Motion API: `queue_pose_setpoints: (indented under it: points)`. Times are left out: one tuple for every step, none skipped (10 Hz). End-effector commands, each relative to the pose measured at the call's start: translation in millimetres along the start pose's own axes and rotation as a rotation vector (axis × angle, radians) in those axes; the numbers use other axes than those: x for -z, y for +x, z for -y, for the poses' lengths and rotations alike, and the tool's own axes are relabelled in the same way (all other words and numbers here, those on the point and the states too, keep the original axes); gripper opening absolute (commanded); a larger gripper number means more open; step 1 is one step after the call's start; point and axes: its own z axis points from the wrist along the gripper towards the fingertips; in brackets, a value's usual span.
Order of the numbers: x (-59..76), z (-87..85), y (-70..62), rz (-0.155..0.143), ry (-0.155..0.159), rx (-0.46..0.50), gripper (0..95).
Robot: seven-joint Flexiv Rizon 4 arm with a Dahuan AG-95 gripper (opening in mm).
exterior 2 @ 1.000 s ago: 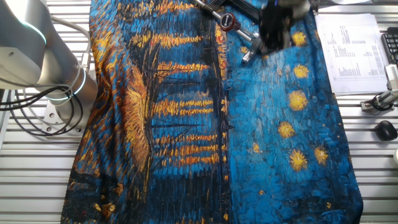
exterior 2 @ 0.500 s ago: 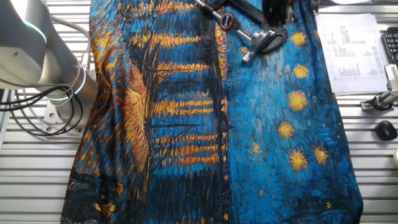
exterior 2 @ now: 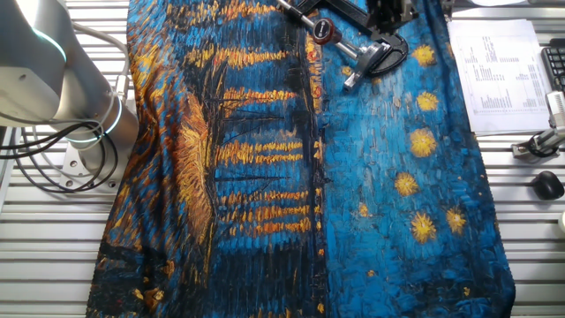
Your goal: Push down the lever
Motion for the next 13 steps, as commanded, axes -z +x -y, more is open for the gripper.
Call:
queue_pose_setpoints:
  points:
    - [0.5,-6.6,3.0,0.002,-0.006,0.004,38.0]
    - [-0.3,-9.6,3.5,0.007,-0.016,0.004,38.0]
    - [-1.0,-11.7,3.8,0.010,-0.027,0.003,38.0]
    - [-1.6,-13.4,3.8,0.012,-0.030,0.005,38.0]
    - [-1.8,-14.1,3.9,0.012,-0.036,0.017,38.0]
    - [-1.9,-16.2,4.9,0.016,-0.050,0.039,38.0]
    - [-1.8,-18.6,6.2,0.018,-0.057,0.045,38.0]
    - [-1.2,-19.8,5.9,0.016,-0.059,0.047,38.0]
    - [-0.9,-20.1,5.7,0.015,-0.057,0.048,38.0]
    - [-0.8,-20.2,5.6,0.013,-0.055,0.047,38.0]
    - [-0.8,-20.2,5.6,0.012,-0.053,0.045,38.0]
    - [-0.8,-20.2,5.6,0.012,-0.053,0.043,38.0]
    - [-0.8,-20.2,5.6,0.010,-0.051,0.043,38.0]
